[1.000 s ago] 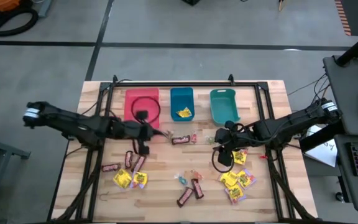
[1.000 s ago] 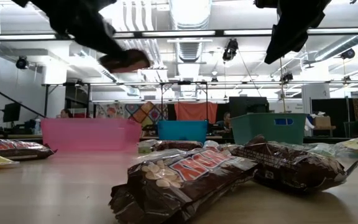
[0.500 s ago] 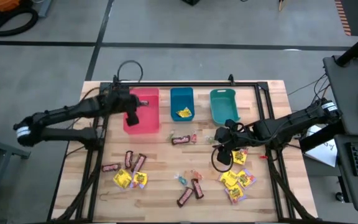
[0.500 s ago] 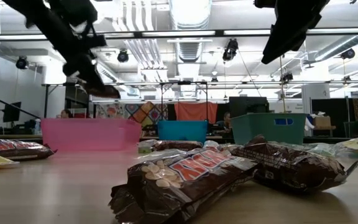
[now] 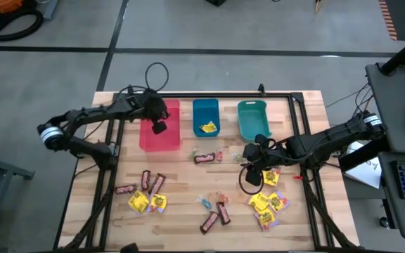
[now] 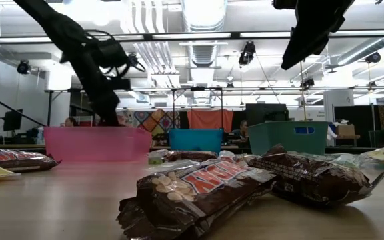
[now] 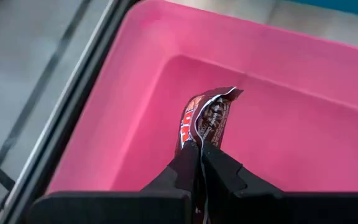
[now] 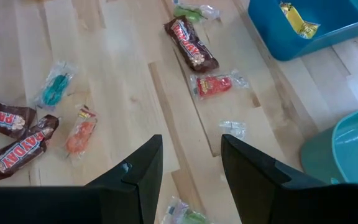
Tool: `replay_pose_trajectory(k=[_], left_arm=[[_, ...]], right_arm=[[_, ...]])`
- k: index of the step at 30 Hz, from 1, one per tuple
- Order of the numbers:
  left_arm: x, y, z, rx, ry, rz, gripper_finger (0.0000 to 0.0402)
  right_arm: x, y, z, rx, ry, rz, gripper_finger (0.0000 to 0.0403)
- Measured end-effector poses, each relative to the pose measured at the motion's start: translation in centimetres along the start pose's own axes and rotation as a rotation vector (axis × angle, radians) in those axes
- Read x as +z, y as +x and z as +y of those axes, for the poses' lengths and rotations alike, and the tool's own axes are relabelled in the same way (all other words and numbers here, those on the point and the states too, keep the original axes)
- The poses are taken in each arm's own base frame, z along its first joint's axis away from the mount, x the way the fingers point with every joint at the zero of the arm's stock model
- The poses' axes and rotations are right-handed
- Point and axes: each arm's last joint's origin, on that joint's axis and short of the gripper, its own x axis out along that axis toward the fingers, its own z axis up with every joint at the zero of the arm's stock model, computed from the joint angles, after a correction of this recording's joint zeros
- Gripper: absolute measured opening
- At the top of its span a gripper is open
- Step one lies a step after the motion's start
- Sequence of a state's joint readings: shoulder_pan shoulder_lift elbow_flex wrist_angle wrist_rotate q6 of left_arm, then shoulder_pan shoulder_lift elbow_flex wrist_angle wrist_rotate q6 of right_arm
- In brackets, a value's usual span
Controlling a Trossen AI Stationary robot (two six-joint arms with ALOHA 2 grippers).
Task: Sort candy
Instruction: Put the chocolate bar into the red bin, then put the yellow candy into the blue bin
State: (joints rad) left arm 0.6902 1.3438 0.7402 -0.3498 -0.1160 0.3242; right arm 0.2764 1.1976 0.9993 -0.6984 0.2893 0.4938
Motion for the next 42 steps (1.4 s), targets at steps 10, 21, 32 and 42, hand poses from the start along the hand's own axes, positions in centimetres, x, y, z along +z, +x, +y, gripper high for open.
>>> replay_pose_trajectory(k=[10, 21, 32, 42], left_arm=[[0.1, 2.4, -0.3, -0.003, 0.029, 0.021, 0.0000], [0.1, 2.3, -0.3, -0.004, -0.001, 0.024, 0.0058], [1.3, 0.2, -0.2, -0.044, -0.120, 0.074, 0.0127], [2.6, -6.1, -3.4, -0.310, -0.186, -0.248, 0.0117]], right_arm=[[0.0, 0.0, 0.0, -0.001, 0.002, 0.000, 0.0155], [0.3, 0.0, 0.1, 0.009, 0.044, -0.035, 0.0155], [0.1, 0.0, 0.1, 0.013, 0.100, -0.016, 0.0155], [-0.5, 0.0, 0.2, 0.092, 0.360, 0.116, 0.0155]])
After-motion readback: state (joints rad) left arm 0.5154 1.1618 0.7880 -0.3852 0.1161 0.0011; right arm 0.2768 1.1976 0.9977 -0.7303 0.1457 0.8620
